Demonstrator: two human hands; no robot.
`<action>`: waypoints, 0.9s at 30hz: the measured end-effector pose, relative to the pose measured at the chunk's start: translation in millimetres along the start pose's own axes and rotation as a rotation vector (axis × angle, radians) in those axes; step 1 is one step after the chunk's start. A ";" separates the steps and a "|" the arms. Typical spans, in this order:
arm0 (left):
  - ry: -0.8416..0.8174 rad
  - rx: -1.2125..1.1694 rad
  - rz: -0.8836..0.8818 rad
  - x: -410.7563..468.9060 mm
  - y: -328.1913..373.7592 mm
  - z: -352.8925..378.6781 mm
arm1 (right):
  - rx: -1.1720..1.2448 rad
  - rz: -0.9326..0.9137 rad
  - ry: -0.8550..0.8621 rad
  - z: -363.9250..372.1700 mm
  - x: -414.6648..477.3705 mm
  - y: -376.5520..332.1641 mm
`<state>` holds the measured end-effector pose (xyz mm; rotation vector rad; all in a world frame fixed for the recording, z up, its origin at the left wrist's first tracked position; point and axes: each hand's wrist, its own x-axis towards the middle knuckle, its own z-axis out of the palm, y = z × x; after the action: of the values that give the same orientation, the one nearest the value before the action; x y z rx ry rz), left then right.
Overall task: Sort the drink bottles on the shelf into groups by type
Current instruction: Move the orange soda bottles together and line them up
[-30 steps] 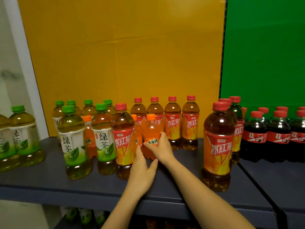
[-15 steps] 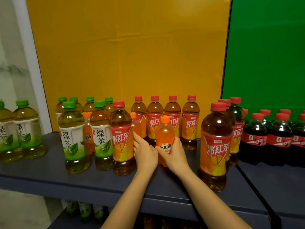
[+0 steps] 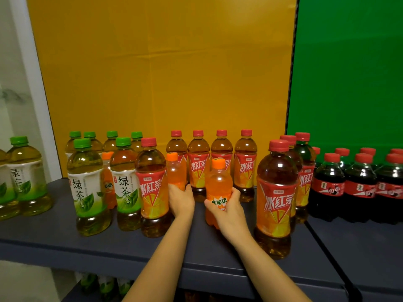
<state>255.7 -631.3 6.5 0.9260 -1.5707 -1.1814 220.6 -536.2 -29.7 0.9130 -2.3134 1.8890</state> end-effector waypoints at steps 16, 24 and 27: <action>-0.276 -0.023 0.243 -28.8 -13.8 -21.9 | 0.179 -0.052 -0.090 -25.0 -50.4 -13.4; -0.360 -0.138 0.368 -58.5 -7.5 -53.5 | 0.240 -0.089 -0.131 -49.3 -100.9 -28.8; -0.386 -0.145 0.456 -75.9 8.0 -64.0 | 0.268 -0.100 -0.123 -71.3 -113.1 -32.4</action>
<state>338.2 -575.6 3.2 0.2255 -1.8447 -1.1619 304.5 -427.4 -23.2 1.1772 -2.0610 2.1935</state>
